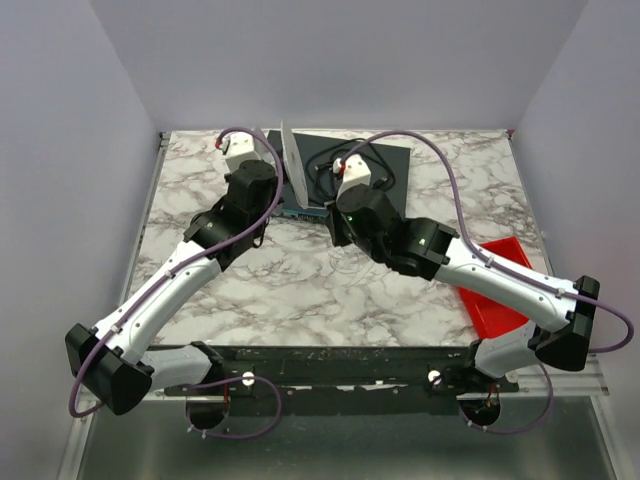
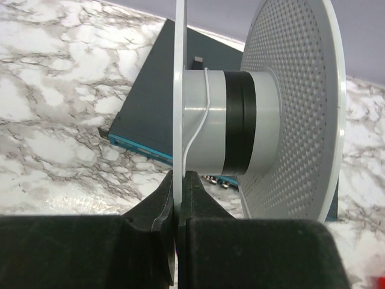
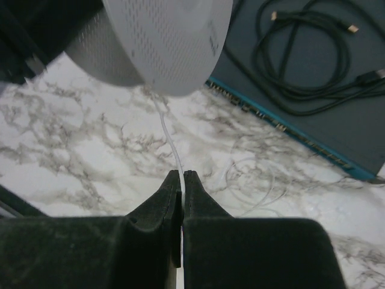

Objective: Wrap the cables

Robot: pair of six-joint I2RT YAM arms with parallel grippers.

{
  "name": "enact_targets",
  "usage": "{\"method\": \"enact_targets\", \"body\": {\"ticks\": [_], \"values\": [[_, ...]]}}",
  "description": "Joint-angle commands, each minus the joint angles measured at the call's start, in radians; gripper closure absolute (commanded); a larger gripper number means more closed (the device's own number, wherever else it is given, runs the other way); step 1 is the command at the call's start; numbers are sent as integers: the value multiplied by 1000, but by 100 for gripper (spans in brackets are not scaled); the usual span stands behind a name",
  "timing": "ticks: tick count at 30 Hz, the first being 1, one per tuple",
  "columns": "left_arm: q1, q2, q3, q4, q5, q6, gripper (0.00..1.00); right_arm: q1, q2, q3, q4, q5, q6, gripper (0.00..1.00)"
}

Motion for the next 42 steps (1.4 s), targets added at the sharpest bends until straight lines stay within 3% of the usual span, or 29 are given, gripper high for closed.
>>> {"method": "enact_targets", "body": {"ticks": [1,14,23,30,42], "values": [[-35,-49,-14,61,96,91,100,6,12,89,-59,246,-149,99],[-173,-56,8,-114,211,206,100,6,-18,38,299,430,-401,99],[-224,-109,-23,-157,224,248,100,-7,40,41,331,488,-469,93],[-226,-201,-85,-183,269,293,100,-90,48,33,282,386,-415,85],[-224,-290,-57,-239,326,268,100,-260,18,-105,319,-12,-239,80]]}}
